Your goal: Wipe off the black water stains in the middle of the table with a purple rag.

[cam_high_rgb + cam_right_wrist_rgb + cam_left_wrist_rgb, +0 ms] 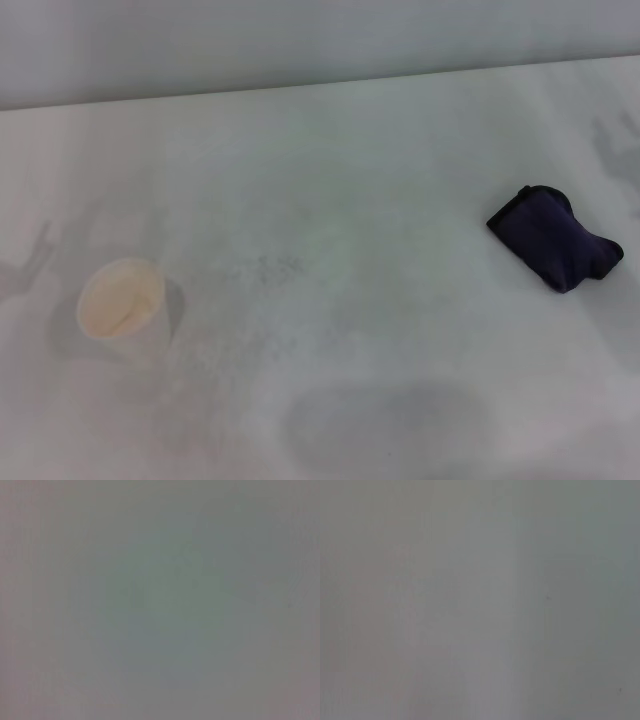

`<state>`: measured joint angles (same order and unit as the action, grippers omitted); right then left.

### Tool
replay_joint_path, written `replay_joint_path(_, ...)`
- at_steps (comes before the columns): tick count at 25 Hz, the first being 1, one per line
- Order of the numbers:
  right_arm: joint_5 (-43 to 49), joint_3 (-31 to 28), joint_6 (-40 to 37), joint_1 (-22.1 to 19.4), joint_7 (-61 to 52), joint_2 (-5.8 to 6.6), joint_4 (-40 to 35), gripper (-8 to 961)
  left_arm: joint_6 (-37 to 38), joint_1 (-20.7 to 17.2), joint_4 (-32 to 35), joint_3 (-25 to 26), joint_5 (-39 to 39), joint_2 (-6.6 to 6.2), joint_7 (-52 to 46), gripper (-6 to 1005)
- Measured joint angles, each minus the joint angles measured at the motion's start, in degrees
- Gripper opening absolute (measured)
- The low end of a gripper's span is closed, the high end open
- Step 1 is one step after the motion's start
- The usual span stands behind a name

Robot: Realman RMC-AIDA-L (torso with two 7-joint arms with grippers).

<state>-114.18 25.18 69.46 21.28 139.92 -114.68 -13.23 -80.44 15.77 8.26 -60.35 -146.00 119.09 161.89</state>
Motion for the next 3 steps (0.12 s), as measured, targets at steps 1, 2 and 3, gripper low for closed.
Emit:
replay_joint_path(1, -1.31, -0.01, 0.86, -0.10, 1.54, 0.00, 1.07, 430, -0.01, -0.03, 0.00, 0.06, -0.03, -0.02, 0.00, 887)
replay_joint_path(2, -2.48, -0.02, 1.54, -0.18, 2.60, 0.00, 2.08, 430, -0.02, -0.04, 0.00, 0.09, -0.04, -0.05, 0.00, 887)
replay_joint_path(3, -3.88, -0.02, 2.01, -0.19, 3.61, 0.00, 3.03, 430, -0.03, -0.04, 0.00, 0.10, -0.05, -0.07, 0.00, 887)
